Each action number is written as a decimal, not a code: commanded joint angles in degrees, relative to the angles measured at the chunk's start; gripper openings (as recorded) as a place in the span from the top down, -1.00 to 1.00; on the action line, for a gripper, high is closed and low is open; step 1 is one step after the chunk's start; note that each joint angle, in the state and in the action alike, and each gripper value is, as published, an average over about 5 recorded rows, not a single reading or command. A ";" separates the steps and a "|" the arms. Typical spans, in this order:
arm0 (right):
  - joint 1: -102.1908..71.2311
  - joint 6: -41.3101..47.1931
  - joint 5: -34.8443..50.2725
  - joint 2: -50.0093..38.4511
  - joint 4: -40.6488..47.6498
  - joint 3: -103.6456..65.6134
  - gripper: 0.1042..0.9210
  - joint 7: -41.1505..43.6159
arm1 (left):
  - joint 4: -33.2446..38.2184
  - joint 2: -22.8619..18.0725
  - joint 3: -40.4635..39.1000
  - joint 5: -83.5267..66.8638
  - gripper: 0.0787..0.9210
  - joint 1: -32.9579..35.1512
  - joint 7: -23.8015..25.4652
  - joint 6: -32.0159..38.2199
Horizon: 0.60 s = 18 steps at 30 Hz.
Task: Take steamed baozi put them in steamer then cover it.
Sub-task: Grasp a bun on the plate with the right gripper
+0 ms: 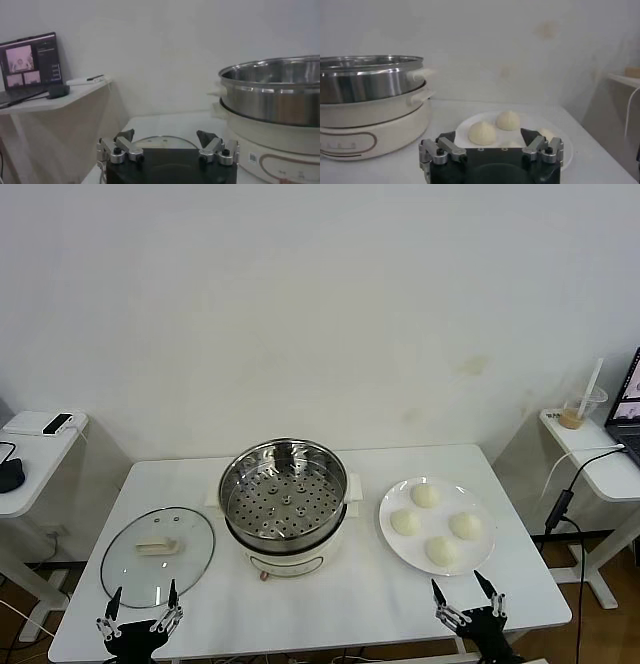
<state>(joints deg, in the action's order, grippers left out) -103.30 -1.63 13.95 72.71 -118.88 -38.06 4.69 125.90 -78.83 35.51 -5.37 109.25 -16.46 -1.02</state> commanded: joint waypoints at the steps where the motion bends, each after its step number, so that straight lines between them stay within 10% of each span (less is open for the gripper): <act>1: 1.58 1.57 -4.06 -0.32 -0.05 -1.47 -0.76 -0.76 | 2.93 0.00 -0.47 0.73 -0.77 -0.35 1.29 -0.54; 18: 22.42 7.65 -37.98 -22.54 13.70 -9.36 -0.76 13.06 | 6.15 -2.05 0.72 13.31 -0.77 -1.15 4.98 -0.04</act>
<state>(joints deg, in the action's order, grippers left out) -91.39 4.09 -7.63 61.36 -112.50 -44.63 9.26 130.69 -80.19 35.96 1.99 108.29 -13.00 -1.87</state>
